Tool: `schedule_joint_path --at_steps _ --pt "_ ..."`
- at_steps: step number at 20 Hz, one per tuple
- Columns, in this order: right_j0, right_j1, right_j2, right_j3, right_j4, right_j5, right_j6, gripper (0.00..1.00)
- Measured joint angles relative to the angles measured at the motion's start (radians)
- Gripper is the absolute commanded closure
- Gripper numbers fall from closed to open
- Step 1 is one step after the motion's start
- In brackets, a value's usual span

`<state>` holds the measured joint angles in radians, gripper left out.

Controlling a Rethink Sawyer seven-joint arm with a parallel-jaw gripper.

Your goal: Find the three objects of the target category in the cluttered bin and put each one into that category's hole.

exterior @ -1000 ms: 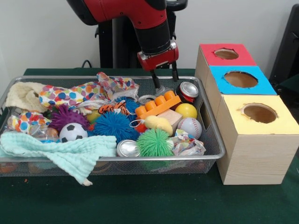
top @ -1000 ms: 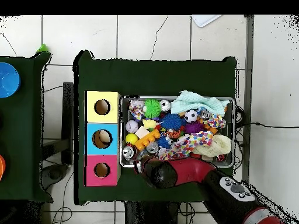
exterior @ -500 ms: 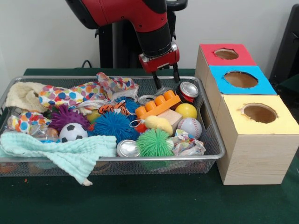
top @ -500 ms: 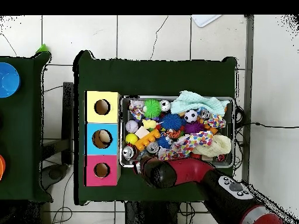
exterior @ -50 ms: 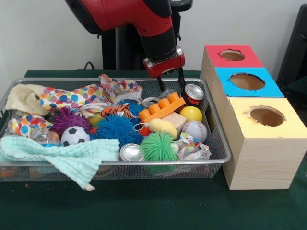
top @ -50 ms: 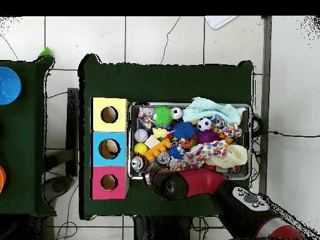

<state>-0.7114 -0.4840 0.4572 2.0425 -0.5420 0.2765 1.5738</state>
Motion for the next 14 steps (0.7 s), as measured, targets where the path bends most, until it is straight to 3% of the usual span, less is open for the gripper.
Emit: schedule_joint_path --at_steps 12,13,14 --pt "-0.015 0.014 0.000 -0.003 -0.001 -0.009 0.000 0.00" --pt "-0.020 0.022 0.000 -0.005 -0.003 -0.019 0.000 1.00" --pt "-0.020 0.023 0.000 -0.006 -0.003 -0.021 0.000 1.00"
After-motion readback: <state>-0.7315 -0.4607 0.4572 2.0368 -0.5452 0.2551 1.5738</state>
